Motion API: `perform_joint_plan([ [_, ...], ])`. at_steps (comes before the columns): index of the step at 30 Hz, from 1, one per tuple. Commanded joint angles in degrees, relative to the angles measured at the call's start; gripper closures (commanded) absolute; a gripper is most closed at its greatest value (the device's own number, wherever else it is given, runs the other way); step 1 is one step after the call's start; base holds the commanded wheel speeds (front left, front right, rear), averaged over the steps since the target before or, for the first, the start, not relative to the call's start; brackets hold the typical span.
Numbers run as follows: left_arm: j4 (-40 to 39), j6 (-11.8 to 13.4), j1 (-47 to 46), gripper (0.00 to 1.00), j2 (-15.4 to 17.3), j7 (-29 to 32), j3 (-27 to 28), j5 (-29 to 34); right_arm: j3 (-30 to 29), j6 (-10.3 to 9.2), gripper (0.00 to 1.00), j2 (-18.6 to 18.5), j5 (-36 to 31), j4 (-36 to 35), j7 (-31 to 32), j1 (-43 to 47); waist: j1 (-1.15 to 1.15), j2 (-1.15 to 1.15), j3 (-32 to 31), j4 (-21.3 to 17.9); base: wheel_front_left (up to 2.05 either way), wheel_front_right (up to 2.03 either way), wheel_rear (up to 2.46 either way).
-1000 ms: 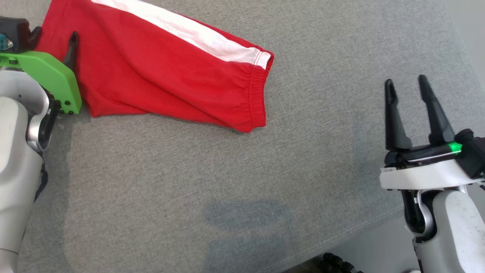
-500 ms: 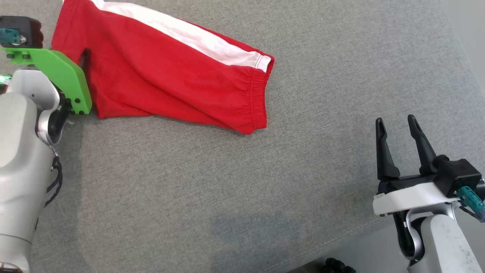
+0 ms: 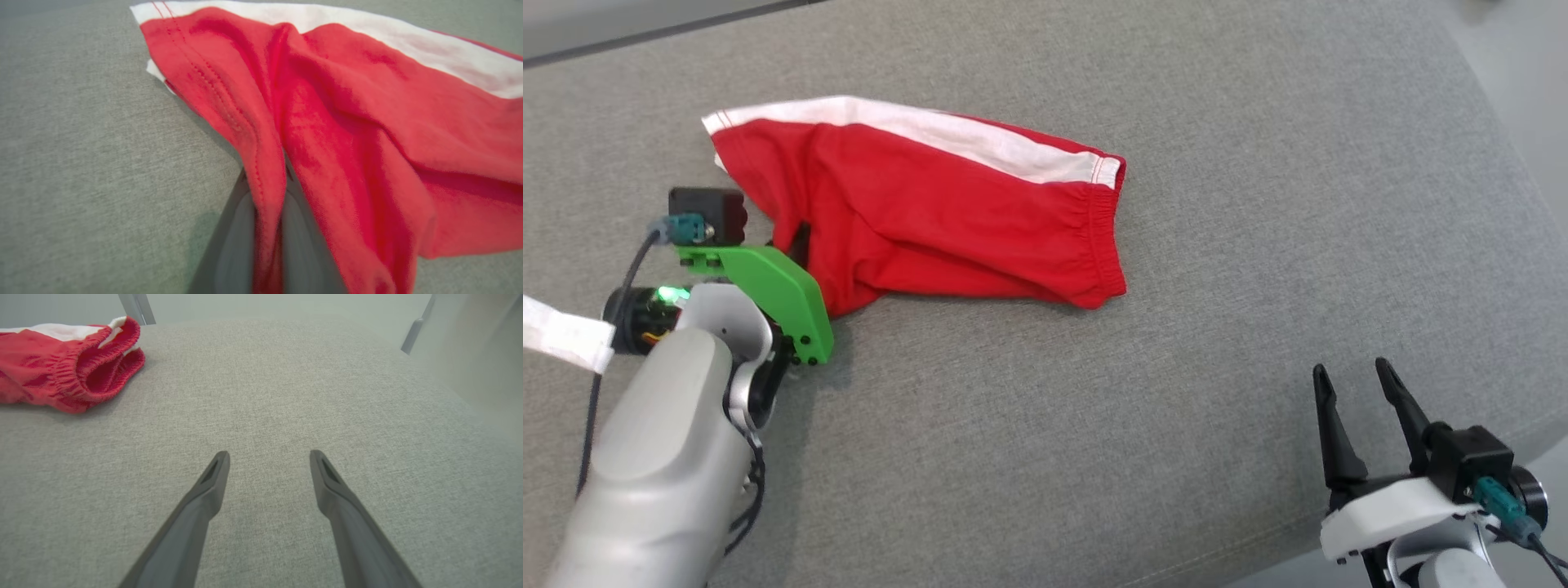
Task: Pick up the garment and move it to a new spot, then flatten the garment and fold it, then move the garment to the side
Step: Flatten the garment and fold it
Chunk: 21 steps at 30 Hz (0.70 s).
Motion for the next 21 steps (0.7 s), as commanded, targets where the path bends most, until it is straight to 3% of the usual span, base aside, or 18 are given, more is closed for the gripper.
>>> perform_joint_plan([
  [1, -0.5, 0.4, 1.8, 1.00, 0.1, -0.4, 0.4, -0.5, 0.2, -0.01, 0.00, -0.6, 0.1, 0.4, -0.2, 0.9, 0.00, 0.32, -4.0, 4.0, 0.00, 0.00, 0.00],
  [12, -12.4, 5.1, 17.1, 1.00, -1.9, -4.0, 2.6, -5.1, 2.6, -0.01, 0.00, -3.6, 0.7, 2.7, -0.2, 5.1, 0.00, 0.32, -8.7, 11.3, 0.00, 0.00, 0.00],
  [21, -16.3, 7.0, 20.6, 1.00, -0.8, -3.8, 3.9, -6.3, 4.1, -0.01, 0.00, -5.3, 1.5, 3.9, -0.2, 6.0, 0.00, 0.32, -10.5, 12.1, 0.00, 0.00, 0.00],
])
